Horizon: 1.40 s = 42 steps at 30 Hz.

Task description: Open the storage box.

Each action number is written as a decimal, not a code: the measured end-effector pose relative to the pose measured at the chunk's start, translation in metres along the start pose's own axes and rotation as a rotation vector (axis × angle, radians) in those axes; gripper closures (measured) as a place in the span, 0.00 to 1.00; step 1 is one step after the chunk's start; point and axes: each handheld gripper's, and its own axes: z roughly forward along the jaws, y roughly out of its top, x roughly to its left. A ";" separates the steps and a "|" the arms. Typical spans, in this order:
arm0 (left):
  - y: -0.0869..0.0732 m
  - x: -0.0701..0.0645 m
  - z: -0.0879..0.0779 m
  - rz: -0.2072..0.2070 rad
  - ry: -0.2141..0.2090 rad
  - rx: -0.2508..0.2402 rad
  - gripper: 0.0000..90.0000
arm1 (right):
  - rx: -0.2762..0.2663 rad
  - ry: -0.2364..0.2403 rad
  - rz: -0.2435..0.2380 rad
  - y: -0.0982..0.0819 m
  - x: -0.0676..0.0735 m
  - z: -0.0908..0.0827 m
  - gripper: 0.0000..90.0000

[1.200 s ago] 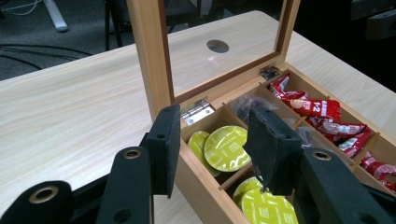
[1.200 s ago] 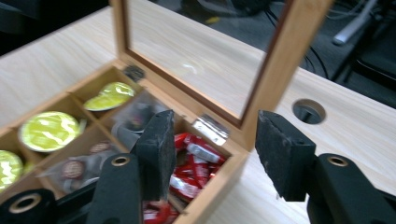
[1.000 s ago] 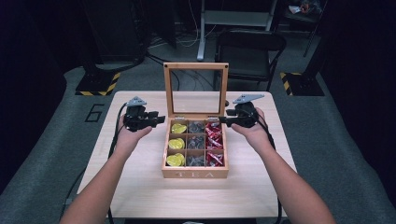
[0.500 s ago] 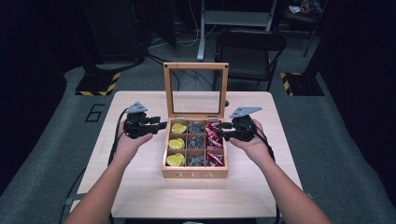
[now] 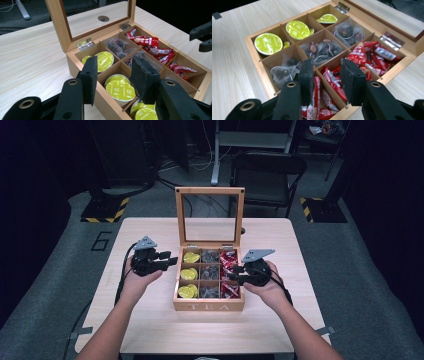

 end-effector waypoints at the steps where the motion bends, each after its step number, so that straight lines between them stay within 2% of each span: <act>1: -0.001 0.000 -0.001 0.002 0.001 -0.002 0.63 | 0.004 -0.001 -0.002 -0.002 0.001 0.001 0.70; 6: -0.005 -0.002 -0.004 -0.004 0.000 -0.020 0.63 | 0.027 0.009 -0.002 -0.010 0.005 0.008 0.71; 10: -0.007 -0.002 -0.004 -0.007 0.004 -0.021 0.63 | 0.029 0.020 0.019 -0.016 0.008 0.011 0.71; 18: -0.009 -0.003 -0.006 -0.014 -0.004 -0.029 0.63 | 0.058 0.025 0.027 -0.027 0.010 0.020 0.71; 23: -0.010 -0.004 -0.010 -0.011 0.000 -0.036 0.63 | 0.064 0.030 0.022 -0.030 0.011 0.025 0.70; 28: -0.011 -0.002 -0.014 -0.018 -0.001 -0.045 0.63 | 0.078 0.043 0.017 -0.033 0.013 0.031 0.72; 31: -0.013 -0.001 -0.016 -0.030 0.006 -0.055 0.63 | 0.089 0.036 0.020 -0.033 0.014 0.033 0.72; 42: -0.020 0.001 -0.024 -0.033 0.024 -0.049 0.62 | 0.107 0.047 0.032 -0.037 0.013 0.042 0.74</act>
